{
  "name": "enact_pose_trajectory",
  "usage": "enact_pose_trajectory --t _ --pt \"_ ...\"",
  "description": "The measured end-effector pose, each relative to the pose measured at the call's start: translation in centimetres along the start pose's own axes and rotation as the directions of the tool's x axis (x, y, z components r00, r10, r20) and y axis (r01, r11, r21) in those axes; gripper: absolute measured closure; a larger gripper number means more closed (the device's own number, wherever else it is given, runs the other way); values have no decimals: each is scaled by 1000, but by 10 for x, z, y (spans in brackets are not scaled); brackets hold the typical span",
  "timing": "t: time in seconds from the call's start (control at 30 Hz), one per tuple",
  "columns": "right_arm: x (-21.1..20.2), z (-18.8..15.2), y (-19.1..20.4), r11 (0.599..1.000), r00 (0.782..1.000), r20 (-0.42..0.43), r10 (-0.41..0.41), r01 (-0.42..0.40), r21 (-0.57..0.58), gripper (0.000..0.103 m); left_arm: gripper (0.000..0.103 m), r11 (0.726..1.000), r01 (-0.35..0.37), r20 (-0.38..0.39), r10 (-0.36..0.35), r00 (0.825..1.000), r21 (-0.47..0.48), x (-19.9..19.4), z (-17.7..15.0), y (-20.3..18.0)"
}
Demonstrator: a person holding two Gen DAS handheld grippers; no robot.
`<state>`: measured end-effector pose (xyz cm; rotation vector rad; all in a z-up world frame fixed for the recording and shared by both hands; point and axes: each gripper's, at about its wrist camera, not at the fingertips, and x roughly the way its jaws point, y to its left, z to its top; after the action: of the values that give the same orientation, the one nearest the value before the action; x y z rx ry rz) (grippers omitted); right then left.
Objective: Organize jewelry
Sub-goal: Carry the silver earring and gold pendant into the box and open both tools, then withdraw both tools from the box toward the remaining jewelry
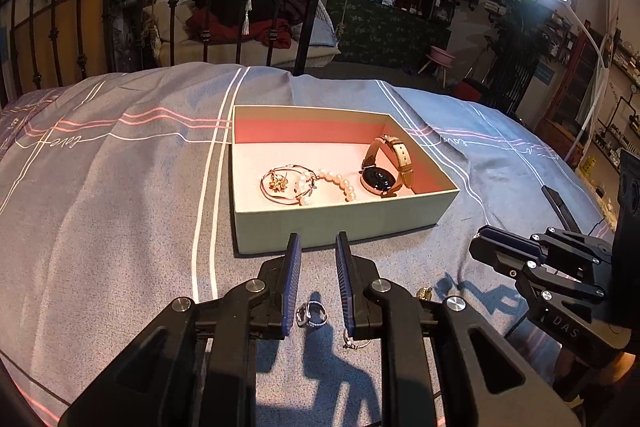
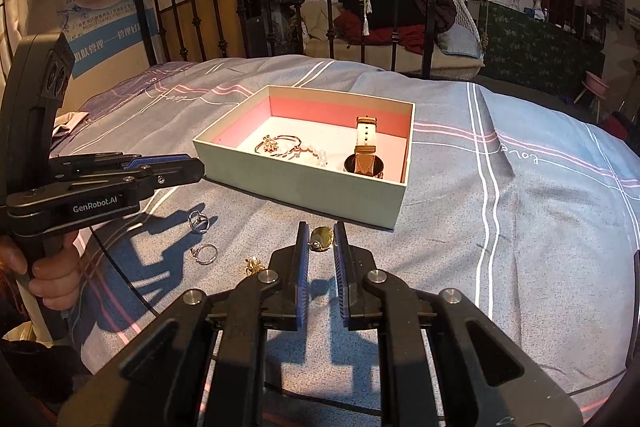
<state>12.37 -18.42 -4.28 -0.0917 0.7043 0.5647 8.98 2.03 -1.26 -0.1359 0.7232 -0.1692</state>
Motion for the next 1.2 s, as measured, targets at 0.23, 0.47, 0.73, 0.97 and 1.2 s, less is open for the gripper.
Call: enact_pose_trajectory --t 0.23,0.47,0.73,0.97,1.2 --pt "6 17 -1 1000 999 29 14 -14 9 90 87 1000 14 26 -14 1000 -7 4 32 2" --pt "38 44 -10 999 1000 23 8 -9 46 90 87 1000 -2 -21 2 1000 0 36 54 -5" --pt "74 56 -6 1000 1000 -17 -17 17 12 90 87 999 -40 -76 41 996 17 68 57 -7" --pt "84 58 2 999 999 -28 -30 29 -32 90 86 998 -57 -83 58 995 12 70 53 -3" --pt "60 54 -5 999 999 11 -42 41 25 87 62 998 -59 -29 59 998 -3 43 53 1"
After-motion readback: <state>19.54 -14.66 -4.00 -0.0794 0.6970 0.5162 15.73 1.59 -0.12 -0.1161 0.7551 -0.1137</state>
